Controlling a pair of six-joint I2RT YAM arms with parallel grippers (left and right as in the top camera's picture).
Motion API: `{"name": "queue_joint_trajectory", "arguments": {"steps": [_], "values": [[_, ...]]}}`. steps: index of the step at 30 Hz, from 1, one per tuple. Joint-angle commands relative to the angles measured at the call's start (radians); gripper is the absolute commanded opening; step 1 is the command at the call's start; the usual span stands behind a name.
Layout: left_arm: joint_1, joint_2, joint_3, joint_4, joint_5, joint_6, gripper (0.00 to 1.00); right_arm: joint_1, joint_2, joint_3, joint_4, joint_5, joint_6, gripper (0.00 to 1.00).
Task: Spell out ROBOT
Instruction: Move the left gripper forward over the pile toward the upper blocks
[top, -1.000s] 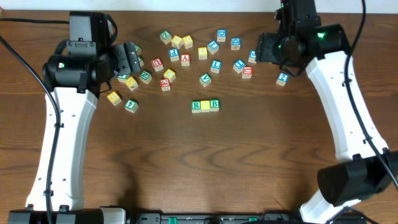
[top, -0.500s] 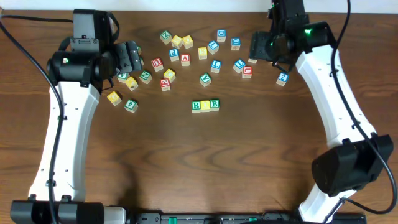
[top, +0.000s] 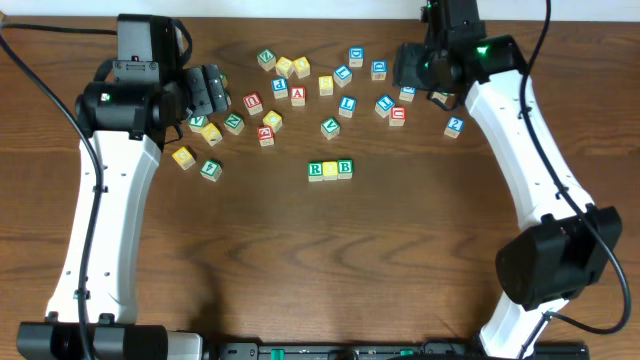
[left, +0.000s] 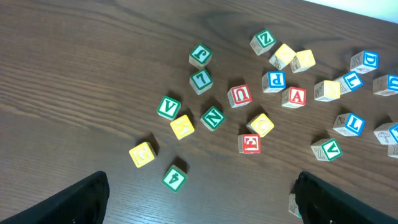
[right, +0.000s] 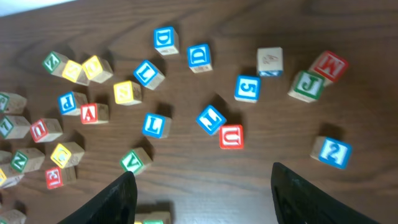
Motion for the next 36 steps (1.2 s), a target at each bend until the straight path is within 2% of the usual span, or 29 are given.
{"name": "queue_joint_trajectory", "arguments": {"steps": [1,8,15,18,23,36], "values": [[0.005,0.012,0.013,-0.001,-0.005,-0.013,0.94,0.018,0.034,0.018,0.023,0.002,0.018,0.64],[0.004,0.016,0.008,0.007,0.0,-0.014,0.94,0.056,0.045,0.018,0.047,0.005,0.025,0.64],[0.0,0.088,0.003,0.113,0.129,-0.012,0.89,0.061,0.045,0.018,0.056,0.006,0.026,0.64],[-0.014,0.13,0.003,0.145,0.13,-0.005,0.88,0.06,0.045,0.018,0.042,0.007,0.025,0.65],[-0.065,0.213,0.003,0.161,0.13,0.088,0.88,0.06,0.045,0.018,0.019,0.007,0.025,0.66],[-0.059,0.266,0.003,0.163,0.126,0.111,0.88,0.06,0.045,0.018,-0.031,0.004,0.024,0.67]]}}
